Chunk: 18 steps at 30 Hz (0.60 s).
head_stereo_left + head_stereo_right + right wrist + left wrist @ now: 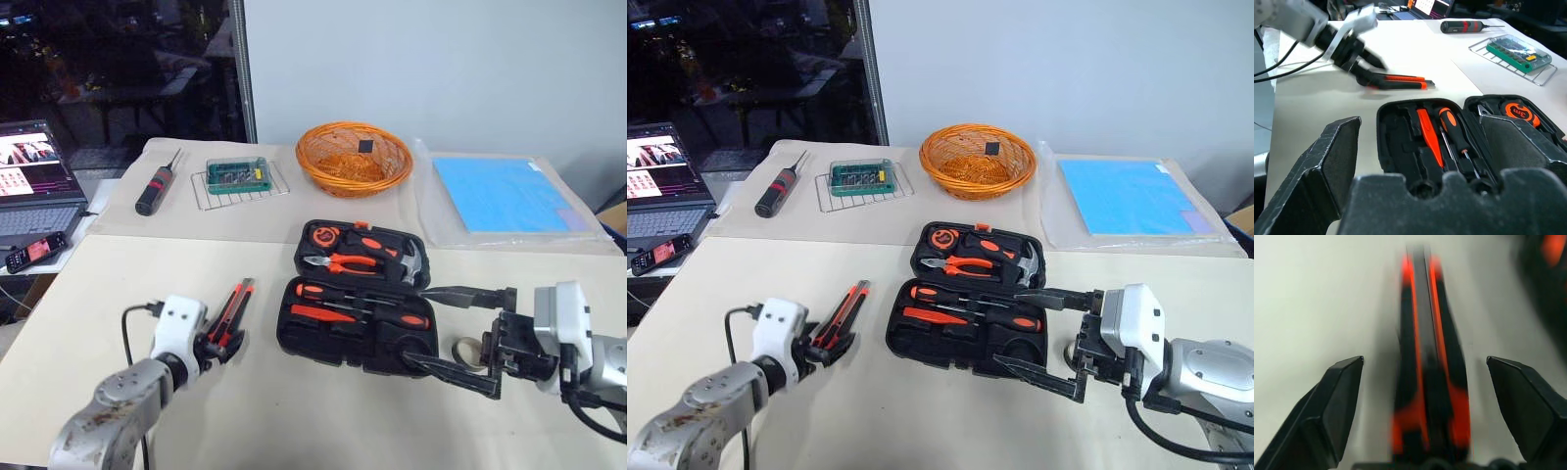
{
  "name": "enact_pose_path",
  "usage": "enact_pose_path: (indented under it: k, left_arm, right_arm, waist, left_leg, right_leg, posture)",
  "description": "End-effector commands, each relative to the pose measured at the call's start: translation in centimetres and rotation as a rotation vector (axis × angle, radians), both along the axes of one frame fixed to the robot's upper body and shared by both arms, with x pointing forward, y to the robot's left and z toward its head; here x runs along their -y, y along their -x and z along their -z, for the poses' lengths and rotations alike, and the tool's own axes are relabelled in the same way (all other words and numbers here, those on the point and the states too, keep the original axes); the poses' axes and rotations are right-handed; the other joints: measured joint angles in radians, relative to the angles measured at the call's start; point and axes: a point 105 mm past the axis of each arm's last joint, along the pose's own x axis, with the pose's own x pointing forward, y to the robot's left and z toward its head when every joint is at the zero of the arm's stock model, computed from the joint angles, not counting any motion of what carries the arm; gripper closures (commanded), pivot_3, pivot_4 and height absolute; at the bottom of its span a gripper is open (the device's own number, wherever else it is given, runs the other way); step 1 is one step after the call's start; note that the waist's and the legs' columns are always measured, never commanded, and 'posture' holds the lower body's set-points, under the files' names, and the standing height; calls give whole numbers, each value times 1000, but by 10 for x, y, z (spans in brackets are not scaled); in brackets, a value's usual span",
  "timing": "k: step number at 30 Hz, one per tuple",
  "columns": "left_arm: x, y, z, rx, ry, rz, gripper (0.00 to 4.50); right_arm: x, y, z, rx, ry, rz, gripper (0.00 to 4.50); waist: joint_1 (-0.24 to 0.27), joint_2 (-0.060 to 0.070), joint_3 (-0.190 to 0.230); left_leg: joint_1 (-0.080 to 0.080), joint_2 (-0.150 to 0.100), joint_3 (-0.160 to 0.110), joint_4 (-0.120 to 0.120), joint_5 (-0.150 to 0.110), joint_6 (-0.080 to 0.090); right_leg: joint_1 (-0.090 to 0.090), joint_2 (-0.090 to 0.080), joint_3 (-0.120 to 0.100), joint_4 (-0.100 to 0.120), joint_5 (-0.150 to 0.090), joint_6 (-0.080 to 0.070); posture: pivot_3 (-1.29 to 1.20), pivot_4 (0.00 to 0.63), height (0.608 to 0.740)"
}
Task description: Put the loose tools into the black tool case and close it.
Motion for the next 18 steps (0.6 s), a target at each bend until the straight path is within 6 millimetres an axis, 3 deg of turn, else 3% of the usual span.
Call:
enact_pose_path:
  k: [1,3,6,8,11,14,18]
  left_arm:
    - [-5,-4,6,4,-7,33,2014]
    - [-6,-11,-10,87,28,77,2639]
    - [6,-15,-56,260,166,281,2711]
    - [26,-5,-77,272,106,648,2711]
    - [43,1,-78,211,-70,1058,2711]
    - [59,-12,-76,196,-165,1260,2711]
    - [87,-27,-63,139,-236,1404,2711]
  right_arm:
    - [1,2,-6,27,6,-25,0]
    - [3,3,-5,26,7,-21,0]
    - [5,5,-3,23,4,-4,0]
    - [8,9,0,17,29,23,0]
    - [17,17,5,-3,74,69,0]
    - [26,25,7,-12,92,123,0]
    - [33,35,4,-16,102,185,0]
  waist:
    - [0,1,-1]
    - [0,2,-1]
    - [0,1,0]
    - [5,-1,1]
    - [9,5,0]
    - [8,12,-1]
    - [1,9,1]
  left_leg:
    - [0,0,0,0,-1,-3]
    - [0,0,0,0,-1,-3]
    - [-1,0,0,0,-1,-3]
    - [-3,1,0,1,-1,-3]
    - [-8,0,1,2,0,-3]
    - [-6,-3,6,2,0,6]
    - [-7,-5,4,2,0,7]
  right_leg:
    - [0,0,0,0,-1,1]
    - [0,0,0,0,-1,0]
    - [-1,0,-1,0,-1,0]
    - [-3,0,-2,0,2,-3]
    - [-7,2,-4,0,2,-6]
    - [-5,0,0,-1,1,-2]
    - [-3,2,0,-1,1,1]
  posture:
    - [0,150,740]
    - [0,150,740]
    - [0,150,740]
    - [0,150,740]
    - [0,150,740]
    - [0,150,740]
    - [0,150,740]
